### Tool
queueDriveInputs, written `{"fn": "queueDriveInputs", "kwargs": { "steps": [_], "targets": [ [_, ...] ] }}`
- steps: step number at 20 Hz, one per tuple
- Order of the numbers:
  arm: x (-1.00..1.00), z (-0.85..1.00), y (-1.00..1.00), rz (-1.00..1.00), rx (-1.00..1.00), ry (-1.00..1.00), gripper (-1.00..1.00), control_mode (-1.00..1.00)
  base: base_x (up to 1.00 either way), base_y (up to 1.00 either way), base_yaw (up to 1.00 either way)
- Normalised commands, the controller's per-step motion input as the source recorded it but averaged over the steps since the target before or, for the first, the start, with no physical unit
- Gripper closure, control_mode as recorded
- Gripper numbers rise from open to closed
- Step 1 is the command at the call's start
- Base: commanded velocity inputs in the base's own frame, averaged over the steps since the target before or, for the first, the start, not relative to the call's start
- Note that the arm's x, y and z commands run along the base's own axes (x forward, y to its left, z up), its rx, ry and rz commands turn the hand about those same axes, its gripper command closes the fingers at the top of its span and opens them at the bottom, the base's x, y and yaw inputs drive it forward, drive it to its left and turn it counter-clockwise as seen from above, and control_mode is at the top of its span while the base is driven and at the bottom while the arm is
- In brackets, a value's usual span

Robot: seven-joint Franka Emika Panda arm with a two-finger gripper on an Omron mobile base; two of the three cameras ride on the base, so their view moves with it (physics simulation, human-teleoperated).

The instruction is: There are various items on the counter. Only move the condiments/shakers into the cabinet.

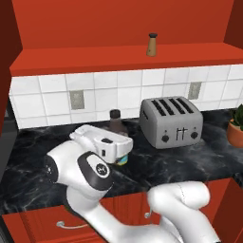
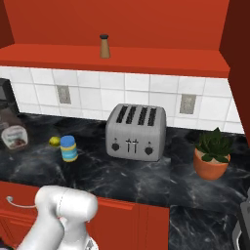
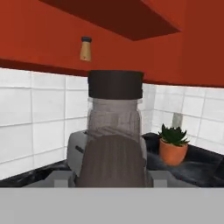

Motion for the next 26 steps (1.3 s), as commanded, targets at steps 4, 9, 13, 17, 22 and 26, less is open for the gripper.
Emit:
{"fn": "queueDriveInputs", "kwargs": {
  "steps": [4,9,13,17,22,26],
  "targets": [
    [-0.72,0.97,-0.72,0.60,-0.03,-0.26,1.00,-1.00,0.00,0.00,0.00],
    [-0.39,1.00,-0.68,0.49,0.02,-0.17,1.00,-1.00,0.00,0.00,0.00],
    [-0.03,0.99,-0.66,0.36,0.10,-0.01,1.00,-1.00,0.00,0.00,0.00],
    [0.01,0.77,-0.32,0.15,0.04,0.00,1.00,-1.00,0.00,0.00,0.00],
    [0.42,0.46,-0.03,0.00,0.07,0.08,1.00,-1.00,0.00,0.00,0.00],
    [0.44,0.53,0.00,0.00,0.01,0.05,1.00,-1.00,0.00,0.00,0.00]
  ]
}}
